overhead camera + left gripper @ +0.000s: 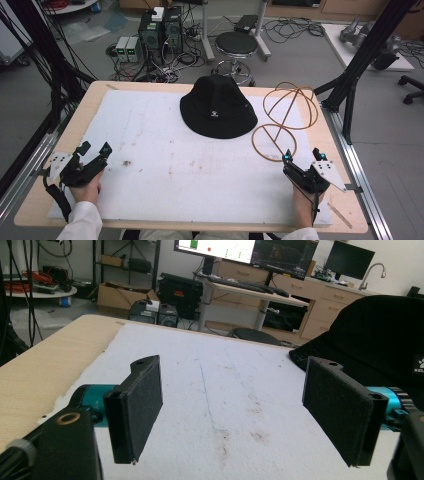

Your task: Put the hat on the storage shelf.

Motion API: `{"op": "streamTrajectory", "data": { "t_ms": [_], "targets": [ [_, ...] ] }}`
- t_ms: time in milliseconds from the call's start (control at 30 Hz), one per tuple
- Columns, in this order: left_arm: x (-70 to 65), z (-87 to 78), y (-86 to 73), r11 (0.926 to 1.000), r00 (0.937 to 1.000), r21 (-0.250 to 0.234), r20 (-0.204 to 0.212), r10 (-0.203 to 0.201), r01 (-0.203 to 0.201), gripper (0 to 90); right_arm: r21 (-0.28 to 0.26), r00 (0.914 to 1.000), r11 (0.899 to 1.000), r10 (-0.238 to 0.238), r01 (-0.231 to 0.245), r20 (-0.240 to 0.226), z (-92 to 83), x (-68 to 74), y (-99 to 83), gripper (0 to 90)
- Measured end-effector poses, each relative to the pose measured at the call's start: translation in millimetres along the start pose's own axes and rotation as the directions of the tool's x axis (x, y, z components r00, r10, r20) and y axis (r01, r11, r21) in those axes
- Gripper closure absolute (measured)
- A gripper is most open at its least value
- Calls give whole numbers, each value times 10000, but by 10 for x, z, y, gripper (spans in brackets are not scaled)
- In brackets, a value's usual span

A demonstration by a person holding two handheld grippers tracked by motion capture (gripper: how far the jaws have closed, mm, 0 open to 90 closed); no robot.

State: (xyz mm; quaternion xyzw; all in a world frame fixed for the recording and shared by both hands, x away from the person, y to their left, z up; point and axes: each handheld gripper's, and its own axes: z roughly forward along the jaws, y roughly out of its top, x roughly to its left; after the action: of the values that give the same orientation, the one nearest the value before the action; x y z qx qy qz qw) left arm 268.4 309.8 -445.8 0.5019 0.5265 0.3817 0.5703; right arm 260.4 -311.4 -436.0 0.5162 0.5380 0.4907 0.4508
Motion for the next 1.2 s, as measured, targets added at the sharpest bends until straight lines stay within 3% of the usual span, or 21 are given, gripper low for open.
{"op": "streamTrajectory", "data": {
  "t_ms": [200,700,967,1133,1167,1200],
  "targets": [
    [-3,-10,0,10000,10000,-7,0,24,-24,243,-117,9997,9999,79,-82,-224,3,1,-3,101],
    [-13,-4,5,9999,9999,54,132,108,-108,242,47,9993,9997,243,-241,-276,11,-5,-12,102],
    [-103,56,84,9986,9976,302,557,422,-439,231,142,9991,9994,309,-305,-276,28,-20,-18,101],
    [-212,69,218,9907,9889,439,805,1246,-1284,231,212,9991,9996,196,-188,-377,42,-3,-23,101],
    [-212,69,218,9907,9889,439,805,1246,-1284,233,235,9991,9996,189,-180,-389,42,-1,-22,101],
    [-235,102,244,9895,9851,577,1176,1254,-1329,236,254,9990,9995,170,-160,-407,43,2,-24,101]
  ]
}}
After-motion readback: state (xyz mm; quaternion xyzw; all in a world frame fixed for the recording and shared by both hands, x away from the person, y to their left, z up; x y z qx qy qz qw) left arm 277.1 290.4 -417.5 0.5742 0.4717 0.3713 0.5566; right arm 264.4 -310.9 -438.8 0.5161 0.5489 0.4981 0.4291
